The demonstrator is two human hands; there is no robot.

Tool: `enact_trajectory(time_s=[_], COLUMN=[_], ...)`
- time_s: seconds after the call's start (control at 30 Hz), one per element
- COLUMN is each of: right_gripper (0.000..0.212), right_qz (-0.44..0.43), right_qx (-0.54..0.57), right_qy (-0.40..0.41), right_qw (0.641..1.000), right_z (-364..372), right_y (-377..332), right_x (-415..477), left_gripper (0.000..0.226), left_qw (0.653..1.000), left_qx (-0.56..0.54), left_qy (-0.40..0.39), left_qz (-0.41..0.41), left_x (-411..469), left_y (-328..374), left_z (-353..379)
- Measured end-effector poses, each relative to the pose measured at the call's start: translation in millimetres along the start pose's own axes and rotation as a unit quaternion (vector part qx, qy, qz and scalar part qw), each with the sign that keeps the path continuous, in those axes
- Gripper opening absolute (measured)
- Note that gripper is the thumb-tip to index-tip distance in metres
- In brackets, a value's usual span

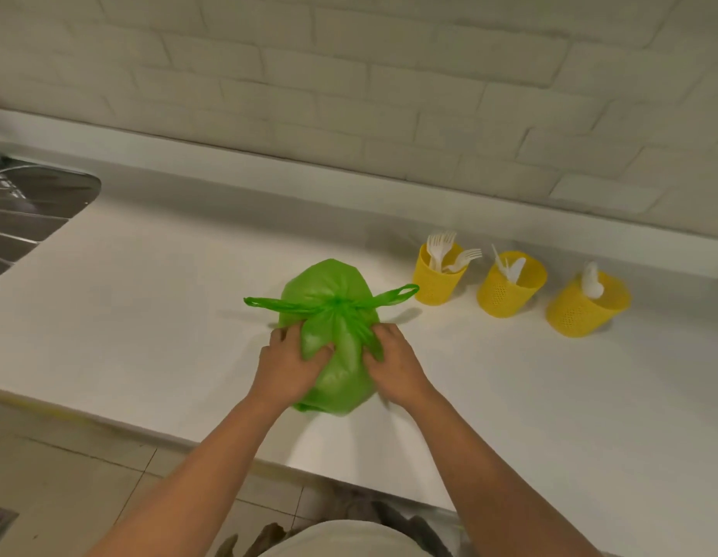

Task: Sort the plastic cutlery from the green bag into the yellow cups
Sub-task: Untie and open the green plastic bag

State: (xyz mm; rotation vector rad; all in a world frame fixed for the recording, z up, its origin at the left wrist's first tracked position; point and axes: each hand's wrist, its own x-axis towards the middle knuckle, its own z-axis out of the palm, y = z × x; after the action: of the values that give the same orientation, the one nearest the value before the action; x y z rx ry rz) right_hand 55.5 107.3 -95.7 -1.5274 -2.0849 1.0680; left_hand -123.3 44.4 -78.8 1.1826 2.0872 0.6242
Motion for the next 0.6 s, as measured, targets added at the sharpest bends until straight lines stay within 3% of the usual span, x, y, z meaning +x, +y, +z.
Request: enact_trajectory(time_s=[0.17,0.3,0.6], right_gripper=[0.021,0.032,0.031], right_qz=[0.042,0.055,0.107], right_qx=[0.017,0.026,0.108], right_qy=[0.017,0.024,0.048], right_qw=[0.999,0.998,0.987], right_z=[-20.7,-46.6,-127.1], right_y=[17.9,39.0,108.3], right_x=[-15.1,-32.1,-87.3], left_gripper=[0.065,0.065,0.076], left_qw=[0.999,0.997,0.989], left_qx=[0.015,0.024,0.069], left_qy=[-0.02,-0.037,-0.084], left_qz=[0.045,0.065,0.101], left_x=[-16.1,-32.1,-71.9], left_y=[16.7,34.1,90.2], left_z=[21.2,46.1,131.4])
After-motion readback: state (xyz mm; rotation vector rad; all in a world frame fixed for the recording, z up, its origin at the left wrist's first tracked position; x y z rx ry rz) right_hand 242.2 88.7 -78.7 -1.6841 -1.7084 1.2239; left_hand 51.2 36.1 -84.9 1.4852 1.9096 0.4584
